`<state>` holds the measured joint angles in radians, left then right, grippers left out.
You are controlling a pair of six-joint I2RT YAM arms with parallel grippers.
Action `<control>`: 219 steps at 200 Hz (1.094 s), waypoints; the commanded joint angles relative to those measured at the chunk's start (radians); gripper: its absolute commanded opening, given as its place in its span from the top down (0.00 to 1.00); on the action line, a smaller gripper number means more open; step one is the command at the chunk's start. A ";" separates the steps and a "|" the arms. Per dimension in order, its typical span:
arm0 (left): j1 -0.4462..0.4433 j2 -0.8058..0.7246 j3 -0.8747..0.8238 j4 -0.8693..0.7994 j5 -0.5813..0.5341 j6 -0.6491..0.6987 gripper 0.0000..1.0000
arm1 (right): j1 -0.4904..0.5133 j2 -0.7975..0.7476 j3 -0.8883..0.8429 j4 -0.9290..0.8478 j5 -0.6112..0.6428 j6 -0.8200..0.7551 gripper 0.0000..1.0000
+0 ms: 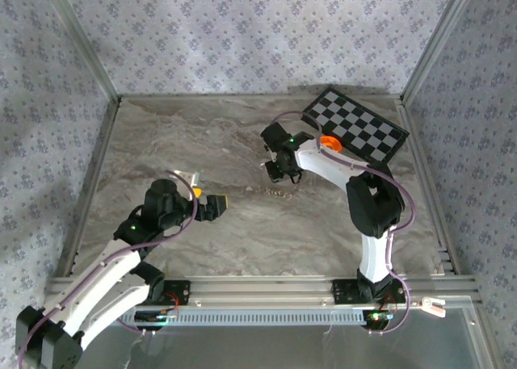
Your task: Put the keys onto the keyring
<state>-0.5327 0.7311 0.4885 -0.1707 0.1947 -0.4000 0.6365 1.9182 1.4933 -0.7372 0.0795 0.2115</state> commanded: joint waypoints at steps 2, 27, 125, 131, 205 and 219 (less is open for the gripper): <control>-0.005 0.010 0.025 0.041 0.022 0.026 0.00 | -0.009 0.025 0.036 -0.043 -0.043 -0.015 0.65; -0.006 0.019 0.024 0.053 0.027 0.026 0.00 | -0.008 0.016 0.014 -0.034 -0.085 -0.017 0.65; -0.005 -0.001 0.007 0.054 0.022 0.020 0.00 | 0.058 0.059 0.016 -0.045 -0.080 -0.021 0.74; -0.006 -0.002 0.007 0.055 0.021 0.023 0.00 | 0.063 0.059 0.013 -0.044 -0.080 -0.019 0.75; -0.005 -0.006 0.013 0.050 0.010 0.024 0.00 | 0.074 0.079 -0.007 -0.041 -0.070 -0.014 0.78; -0.006 -0.007 0.013 0.050 0.010 0.024 0.00 | 0.074 0.080 -0.010 -0.035 -0.076 -0.013 0.78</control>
<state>-0.5323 0.7403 0.4870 -0.1307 0.1982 -0.3927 0.7094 1.9781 1.4963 -0.7452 0.0032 0.2008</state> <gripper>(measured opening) 0.997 0.219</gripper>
